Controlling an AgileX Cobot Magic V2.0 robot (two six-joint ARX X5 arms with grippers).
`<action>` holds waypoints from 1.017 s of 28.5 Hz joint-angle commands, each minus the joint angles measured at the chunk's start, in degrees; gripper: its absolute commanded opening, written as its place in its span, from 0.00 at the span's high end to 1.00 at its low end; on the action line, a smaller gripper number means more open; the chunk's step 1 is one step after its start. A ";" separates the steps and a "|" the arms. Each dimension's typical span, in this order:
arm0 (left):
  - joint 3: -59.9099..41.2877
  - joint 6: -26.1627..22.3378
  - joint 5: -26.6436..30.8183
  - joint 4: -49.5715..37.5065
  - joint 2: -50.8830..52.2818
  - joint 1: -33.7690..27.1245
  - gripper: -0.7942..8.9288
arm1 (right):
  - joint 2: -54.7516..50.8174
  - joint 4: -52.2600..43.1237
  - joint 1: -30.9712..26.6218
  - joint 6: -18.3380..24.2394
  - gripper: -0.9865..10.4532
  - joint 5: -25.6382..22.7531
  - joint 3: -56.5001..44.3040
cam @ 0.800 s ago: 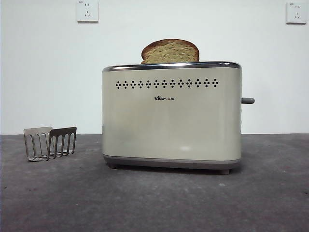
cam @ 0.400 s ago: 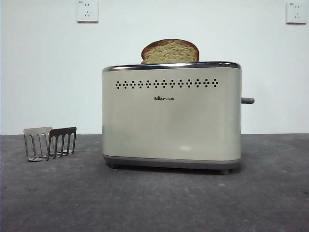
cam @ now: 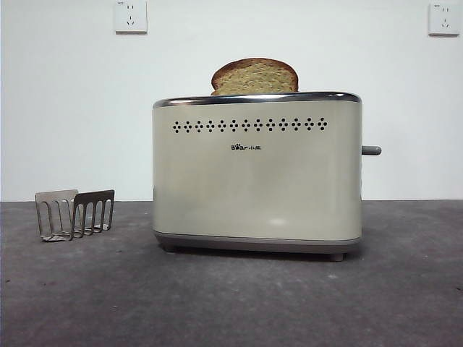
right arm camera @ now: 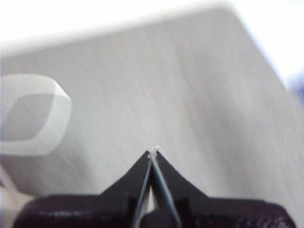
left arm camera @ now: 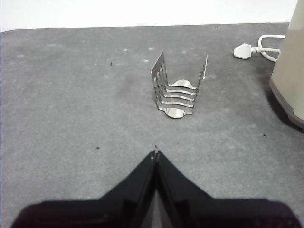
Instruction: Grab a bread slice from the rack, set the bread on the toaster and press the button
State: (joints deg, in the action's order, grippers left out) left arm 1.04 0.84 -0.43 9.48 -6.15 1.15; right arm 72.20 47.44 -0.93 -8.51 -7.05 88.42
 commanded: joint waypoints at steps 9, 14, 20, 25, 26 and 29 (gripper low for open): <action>-0.59 -0.68 0.04 -0.07 -2.32 -0.11 0.92 | -42.51 -39.15 -3.06 1.33 0.91 -4.68 -50.97; -0.59 -0.68 0.04 -0.04 -3.17 -0.11 0.92 | -59.93 -44.33 -3.32 1.36 0.91 -1.46 -72.94; -0.59 -0.68 0.04 -0.04 -3.63 -0.11 0.92 | -68.91 -41.33 -3.15 5.16 0.91 -0.74 -84.59; -0.59 -0.68 0.04 -0.02 -3.78 -0.11 0.92 | -71.76 -40.06 -3.15 15.06 0.91 4.15 -87.60; -0.59 -0.68 0.04 -0.04 -3.78 -0.11 0.92 | -71.76 -38.32 -3.15 15.15 0.91 4.07 -87.60; -0.59 -0.68 0.04 -0.07 -3.78 -0.11 0.92 | -71.76 -36.87 -3.15 15.02 0.91 4.04 -87.60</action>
State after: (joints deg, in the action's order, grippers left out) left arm 1.04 0.64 -0.45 9.61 -9.91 1.15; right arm 0.62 10.96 -4.14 5.89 -2.98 1.41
